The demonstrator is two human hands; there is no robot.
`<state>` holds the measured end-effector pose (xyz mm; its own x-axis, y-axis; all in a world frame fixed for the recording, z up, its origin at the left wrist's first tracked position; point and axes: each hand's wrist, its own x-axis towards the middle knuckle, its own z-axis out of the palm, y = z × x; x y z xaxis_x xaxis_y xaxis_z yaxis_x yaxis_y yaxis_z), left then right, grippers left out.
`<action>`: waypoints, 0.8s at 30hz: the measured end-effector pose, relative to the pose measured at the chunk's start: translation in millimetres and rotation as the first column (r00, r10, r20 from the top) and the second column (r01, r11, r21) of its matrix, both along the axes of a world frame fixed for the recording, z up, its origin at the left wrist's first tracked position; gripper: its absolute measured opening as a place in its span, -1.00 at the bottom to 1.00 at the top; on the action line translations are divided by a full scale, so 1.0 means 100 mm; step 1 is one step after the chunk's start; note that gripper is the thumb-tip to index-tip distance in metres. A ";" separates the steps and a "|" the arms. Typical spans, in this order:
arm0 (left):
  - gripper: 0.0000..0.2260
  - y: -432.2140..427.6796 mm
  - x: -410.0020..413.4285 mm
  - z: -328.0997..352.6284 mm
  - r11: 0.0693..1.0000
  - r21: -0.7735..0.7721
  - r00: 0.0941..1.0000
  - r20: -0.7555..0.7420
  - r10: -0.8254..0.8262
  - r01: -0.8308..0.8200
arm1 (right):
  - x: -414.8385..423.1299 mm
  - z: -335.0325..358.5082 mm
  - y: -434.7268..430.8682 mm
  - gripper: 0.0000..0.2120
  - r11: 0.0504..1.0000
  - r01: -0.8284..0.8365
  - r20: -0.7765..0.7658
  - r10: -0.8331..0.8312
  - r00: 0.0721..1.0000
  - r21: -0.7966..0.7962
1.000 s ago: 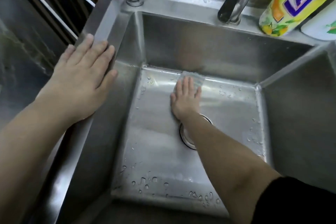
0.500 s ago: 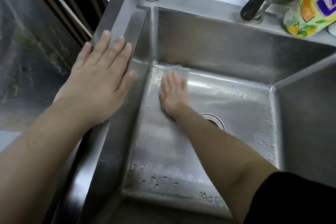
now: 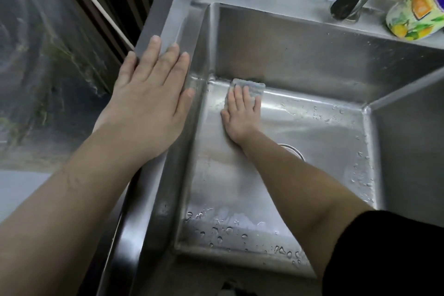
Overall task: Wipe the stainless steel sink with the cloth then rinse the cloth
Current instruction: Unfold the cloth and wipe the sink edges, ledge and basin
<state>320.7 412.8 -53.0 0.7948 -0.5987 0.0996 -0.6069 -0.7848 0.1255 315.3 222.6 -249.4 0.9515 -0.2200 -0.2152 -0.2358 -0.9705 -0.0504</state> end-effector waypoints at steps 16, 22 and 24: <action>-0.54 0.65 -0.98 0.03 0.998 -0.057 0.999 0.041 0.008 -0.006 | -1.15 0.02 0.12 -0.47 0.865 -0.501 0.123 0.495 0.860 0.026; -0.53 0.72 -1.40 0.02 0.996 0.038 0.994 0.078 0.079 -0.082 | -1.93 -0.04 0.41 -0.53 0.326 -0.932 0.104 0.933 0.344 0.159; -0.53 0.71 -1.39 0.01 0.994 0.050 0.992 0.085 0.091 -0.095 | -1.88 -0.06 0.13 -0.55 0.183 -0.972 0.108 0.974 0.200 0.150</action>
